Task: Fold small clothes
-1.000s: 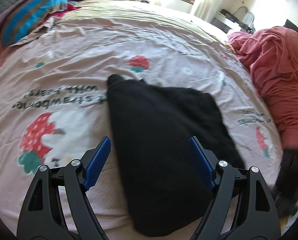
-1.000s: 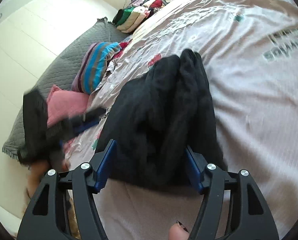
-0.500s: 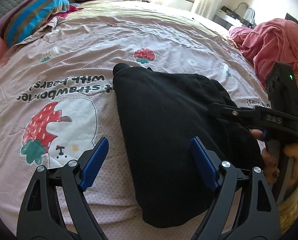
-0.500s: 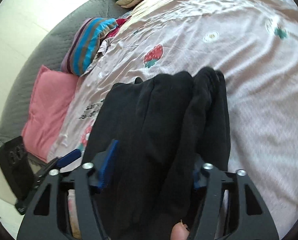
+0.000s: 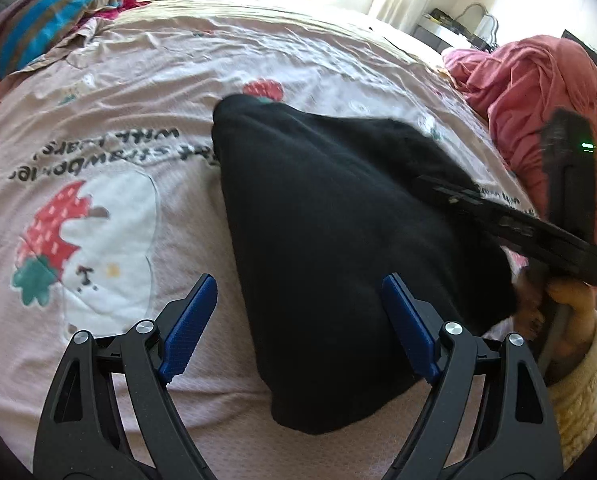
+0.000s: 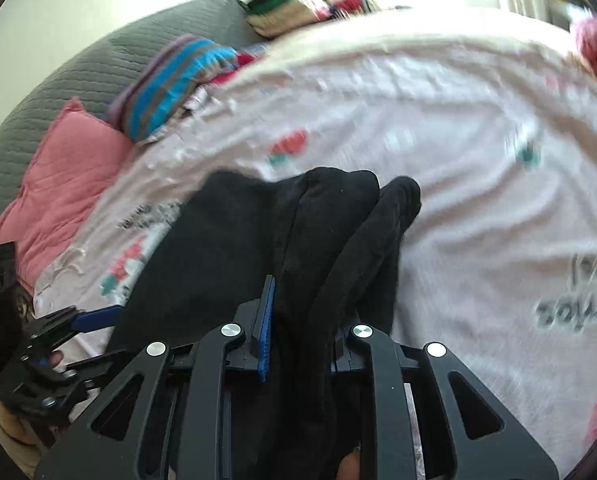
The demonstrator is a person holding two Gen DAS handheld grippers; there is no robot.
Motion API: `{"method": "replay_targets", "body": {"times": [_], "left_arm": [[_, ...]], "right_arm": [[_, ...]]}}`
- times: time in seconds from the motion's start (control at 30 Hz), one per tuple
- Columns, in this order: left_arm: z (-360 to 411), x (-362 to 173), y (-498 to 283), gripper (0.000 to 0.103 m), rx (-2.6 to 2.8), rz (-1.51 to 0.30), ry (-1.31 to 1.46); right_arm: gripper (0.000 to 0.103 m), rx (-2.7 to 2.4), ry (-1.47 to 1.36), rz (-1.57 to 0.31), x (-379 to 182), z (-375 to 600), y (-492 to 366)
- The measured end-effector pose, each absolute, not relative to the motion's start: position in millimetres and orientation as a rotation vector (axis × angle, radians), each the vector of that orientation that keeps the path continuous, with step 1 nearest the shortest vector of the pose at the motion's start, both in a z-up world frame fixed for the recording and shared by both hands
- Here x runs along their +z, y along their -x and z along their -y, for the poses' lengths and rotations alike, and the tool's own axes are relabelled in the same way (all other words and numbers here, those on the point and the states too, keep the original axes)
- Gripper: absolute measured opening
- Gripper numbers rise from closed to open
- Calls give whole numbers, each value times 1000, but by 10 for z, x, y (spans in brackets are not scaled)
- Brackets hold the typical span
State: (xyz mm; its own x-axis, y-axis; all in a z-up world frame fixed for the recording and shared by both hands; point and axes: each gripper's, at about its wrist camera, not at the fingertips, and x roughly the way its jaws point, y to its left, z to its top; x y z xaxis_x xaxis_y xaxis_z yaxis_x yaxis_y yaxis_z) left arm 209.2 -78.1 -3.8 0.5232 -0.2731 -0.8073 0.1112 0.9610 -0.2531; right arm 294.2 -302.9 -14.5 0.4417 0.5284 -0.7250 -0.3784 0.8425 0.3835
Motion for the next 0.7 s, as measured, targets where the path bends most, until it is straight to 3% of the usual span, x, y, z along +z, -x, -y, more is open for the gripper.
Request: {"method": "replay_targets", "body": {"times": [0.13,0.47,0.53,0.7], "left_arm": [[780,-93,-2054,77,-232,-996,191],[738,-33,-1967,77,-224,-976,194],[733,-19,-1948,77,-223,-972,195],[703,33,-1883,77,-221,-958,200]], "right_arm": [[40,542,-231,-954,-260,3137,-2888],[69,453,-241,-870,-24,3318,-2424],[81,411,-212,-821,72,3345,-2270],[94,317,-154,-698,300,3366,-1921]]}}
